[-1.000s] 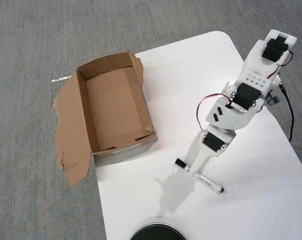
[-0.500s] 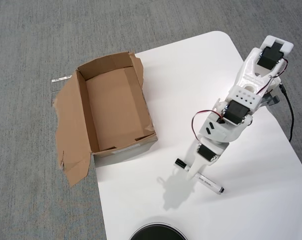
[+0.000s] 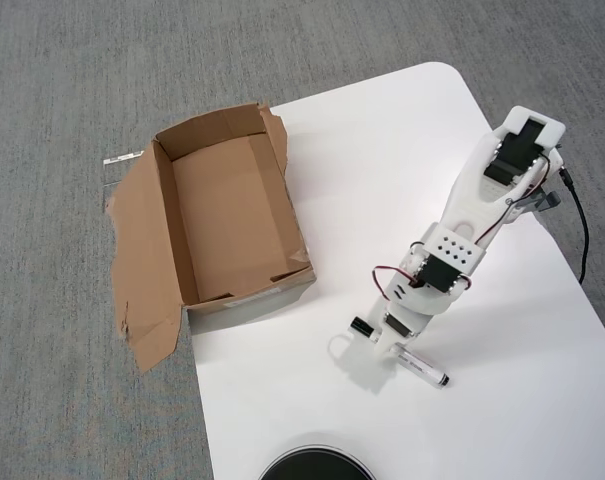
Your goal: Grasp a pen and put it in the box.
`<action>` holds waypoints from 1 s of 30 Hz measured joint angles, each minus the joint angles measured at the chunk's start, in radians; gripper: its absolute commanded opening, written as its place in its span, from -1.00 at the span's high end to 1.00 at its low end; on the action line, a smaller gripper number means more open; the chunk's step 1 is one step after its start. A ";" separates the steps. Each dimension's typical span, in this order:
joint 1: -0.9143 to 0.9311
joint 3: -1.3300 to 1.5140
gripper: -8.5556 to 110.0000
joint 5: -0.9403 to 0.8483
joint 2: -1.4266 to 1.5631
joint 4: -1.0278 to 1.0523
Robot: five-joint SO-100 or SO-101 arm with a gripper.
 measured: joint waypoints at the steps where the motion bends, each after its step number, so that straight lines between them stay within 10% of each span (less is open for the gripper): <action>1: 0.000 0.000 0.40 0.000 -0.011 0.000; 30: -0.077 -0.031 0.41 0.000 -0.040 0.000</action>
